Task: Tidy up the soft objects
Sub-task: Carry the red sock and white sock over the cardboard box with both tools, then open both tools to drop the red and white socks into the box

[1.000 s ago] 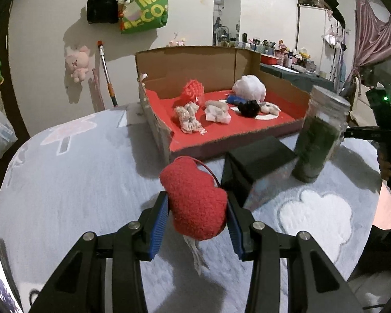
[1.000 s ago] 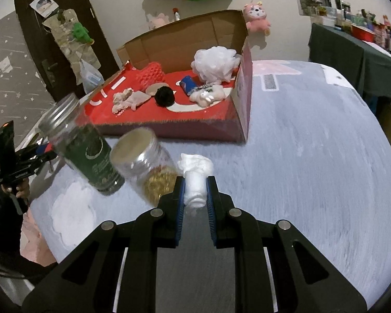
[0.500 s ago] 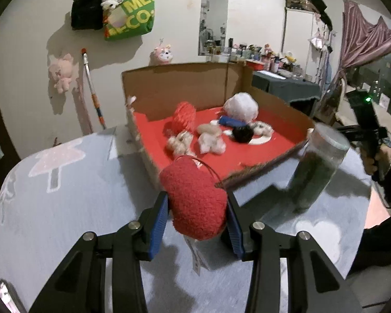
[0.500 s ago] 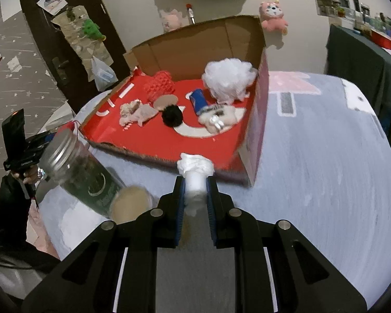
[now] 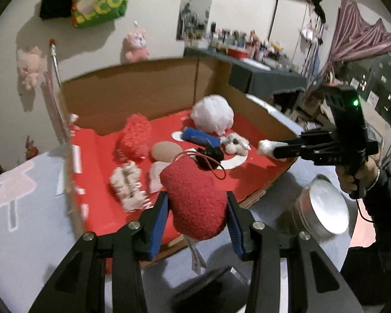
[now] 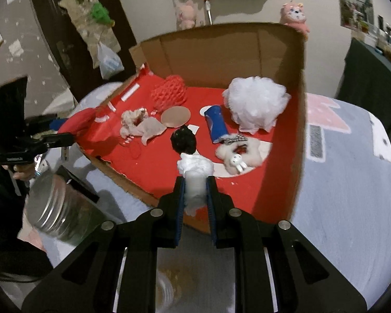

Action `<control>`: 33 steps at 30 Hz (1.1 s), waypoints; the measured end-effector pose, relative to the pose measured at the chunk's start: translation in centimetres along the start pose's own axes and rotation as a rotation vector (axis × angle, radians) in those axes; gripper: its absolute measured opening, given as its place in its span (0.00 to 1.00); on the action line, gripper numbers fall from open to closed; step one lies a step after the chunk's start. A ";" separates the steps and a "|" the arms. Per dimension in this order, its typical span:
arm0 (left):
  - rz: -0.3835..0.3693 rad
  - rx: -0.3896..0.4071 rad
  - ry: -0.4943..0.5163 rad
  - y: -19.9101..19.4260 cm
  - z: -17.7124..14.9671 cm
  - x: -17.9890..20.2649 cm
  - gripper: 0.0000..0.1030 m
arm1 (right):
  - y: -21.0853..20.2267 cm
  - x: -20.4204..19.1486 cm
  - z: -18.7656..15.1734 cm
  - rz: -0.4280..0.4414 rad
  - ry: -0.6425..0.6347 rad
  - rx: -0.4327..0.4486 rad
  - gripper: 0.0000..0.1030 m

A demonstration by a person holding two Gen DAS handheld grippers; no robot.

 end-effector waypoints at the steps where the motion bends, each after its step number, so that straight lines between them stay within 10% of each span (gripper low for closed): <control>1: -0.004 -0.029 0.007 0.8 0.5 0.3 0.43 | 0.7 -0.2 0.4 -0.012 -0.011 -0.023 0.15; 15: 0.081 -0.304 0.092 8.7 3.6 1.9 0.44 | 6.3 -0.9 2.6 -0.148 -0.125 -0.253 0.15; 33: 0.120 -0.353 0.089 10.5 3.8 1.4 0.46 | 7.7 0.2 2.5 -0.172 -0.077 -0.320 0.18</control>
Point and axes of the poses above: each gripper's, at about its wrist camera, not at the fingertips, and y roughly the way its jaws point, x to its right, z to its top, the point moved 6 cm from there along y, roughly the way its jaws point, and after that the axes turned 11 degrees about -x, right-handed, at the moved point
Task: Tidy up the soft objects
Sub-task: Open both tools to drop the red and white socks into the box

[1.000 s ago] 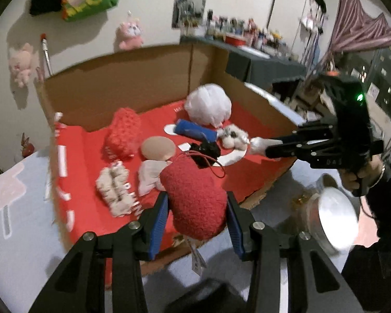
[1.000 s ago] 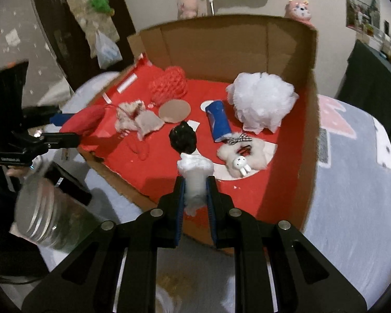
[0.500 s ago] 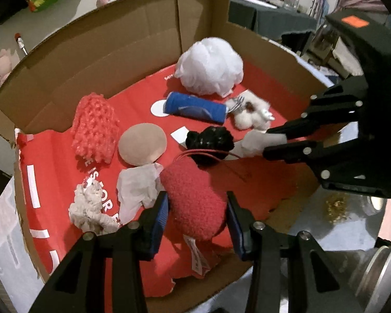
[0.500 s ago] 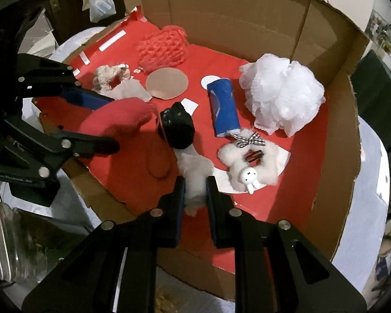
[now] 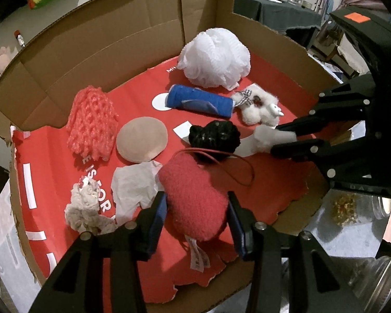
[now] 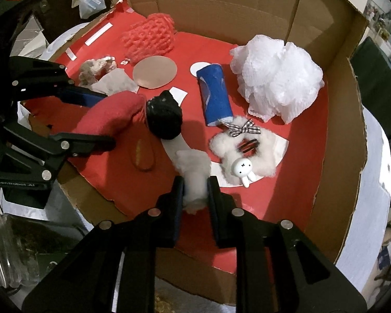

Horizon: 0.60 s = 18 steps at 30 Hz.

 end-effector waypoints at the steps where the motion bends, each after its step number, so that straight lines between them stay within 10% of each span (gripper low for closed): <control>1: 0.002 -0.001 0.001 0.0 0.0 0.0 0.46 | 0.0 0.0 0.0 0.000 0.001 -0.002 0.18; 18: -0.001 -0.001 -0.036 0.5 0.0 -0.7 0.54 | 0.4 0.0 -0.2 -0.012 0.027 -0.011 0.27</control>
Point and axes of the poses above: each gripper's, at about its wrist camera, not at the fingertips, and y roughly the way its jaws point, x to its right, z to its top, the point moved 6 cm from there along y, roughly the way its jaws point, and after that the axes turned 11 degrees about -x, right-handed, at the moved point
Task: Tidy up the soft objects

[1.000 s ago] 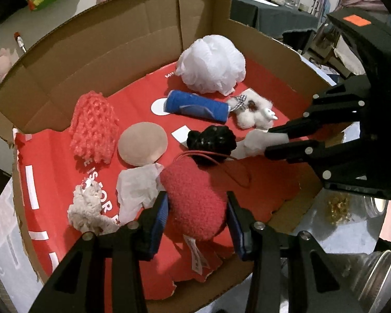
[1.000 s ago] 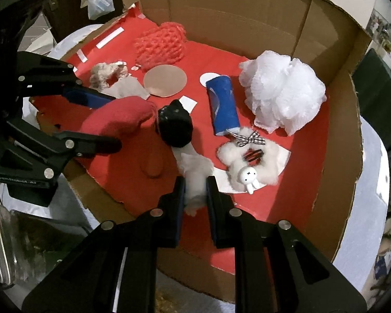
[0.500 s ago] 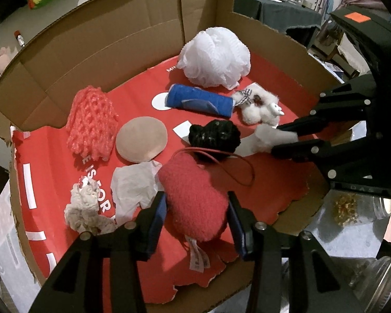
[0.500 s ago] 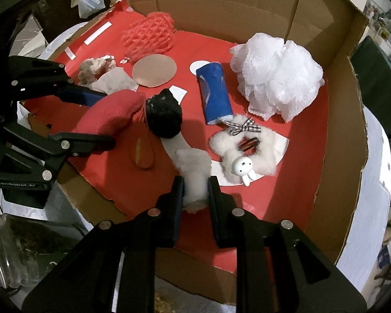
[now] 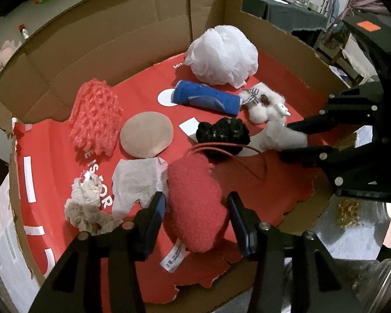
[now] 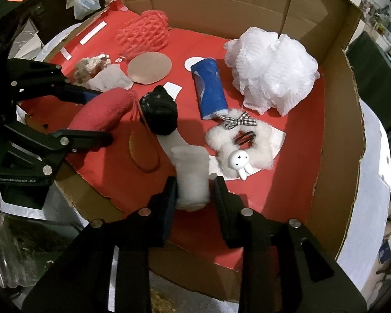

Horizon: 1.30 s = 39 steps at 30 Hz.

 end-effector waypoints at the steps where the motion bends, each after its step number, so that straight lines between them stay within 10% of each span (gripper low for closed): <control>1: -0.004 0.006 -0.007 -0.2 0.0 -0.1 0.55 | 0.0 0.0 0.0 -0.001 0.002 0.001 0.27; 9: -0.016 0.072 -0.071 -2.5 -0.9 -0.9 0.75 | -1.4 0.6 -0.5 -0.001 0.040 0.031 0.29; 12: -0.017 0.104 -0.107 -3.3 -1.3 -1.2 0.79 | -2.3 0.5 -0.7 -0.006 0.046 0.057 0.60; 39: 0.073 0.235 -0.411 -5.6 -5.6 -3.2 0.97 | -5.6 -0.1 -3.0 -0.077 0.336 0.174 0.70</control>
Point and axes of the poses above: each gripper's, at about its wrist camera, not at the fingertips, and y roughly the way its jaws point, x to its right, z to its top, the point moved 6 cm from there along y, roughly the way its jaws point, and after that the axes turned 11 degrees about -x, right-handed, at the moved point
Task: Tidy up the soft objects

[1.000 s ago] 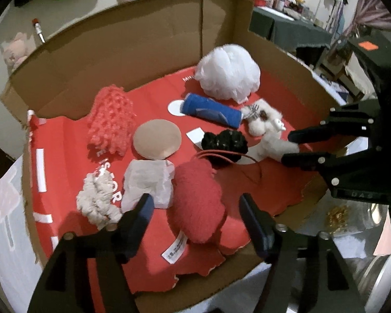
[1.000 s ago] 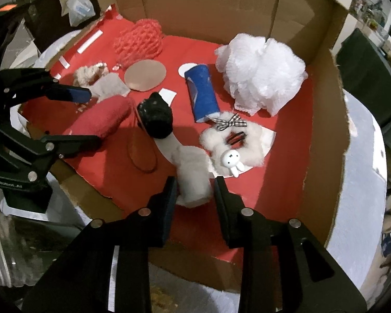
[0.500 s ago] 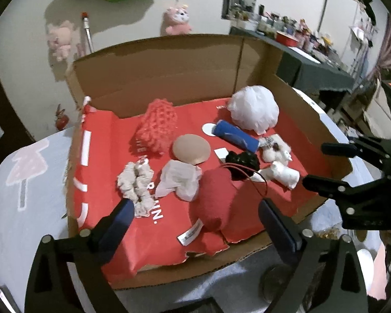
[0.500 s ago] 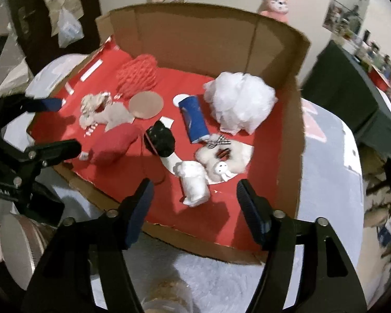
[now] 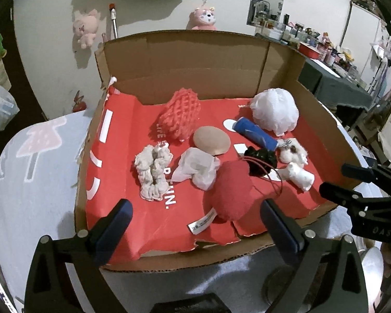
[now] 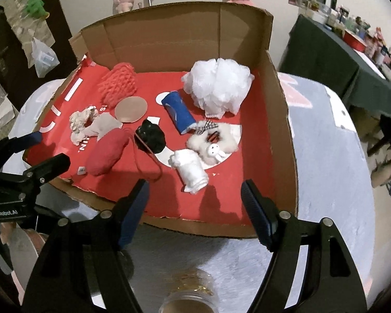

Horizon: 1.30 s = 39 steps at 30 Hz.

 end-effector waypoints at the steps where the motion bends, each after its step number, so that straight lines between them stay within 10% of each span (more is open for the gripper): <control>1: 0.003 -0.002 -0.004 0.2 0.0 0.0 0.97 | 0.1 0.0 0.0 0.000 0.004 0.001 0.70; 39: 0.025 -0.034 -0.045 1.8 -0.4 -1.0 0.97 | 1.3 0.0 -0.6 -0.047 -0.007 0.047 0.70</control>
Point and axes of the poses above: each gripper's, at about its wrist camera, not at the fingertips, and y roughly the way its jaws point, x to its right, z to its top, the point moved 6 cm from there along y, roughly the way its jaws point, and after that the axes turned 11 degrees about -x, right-handed, at the moved point
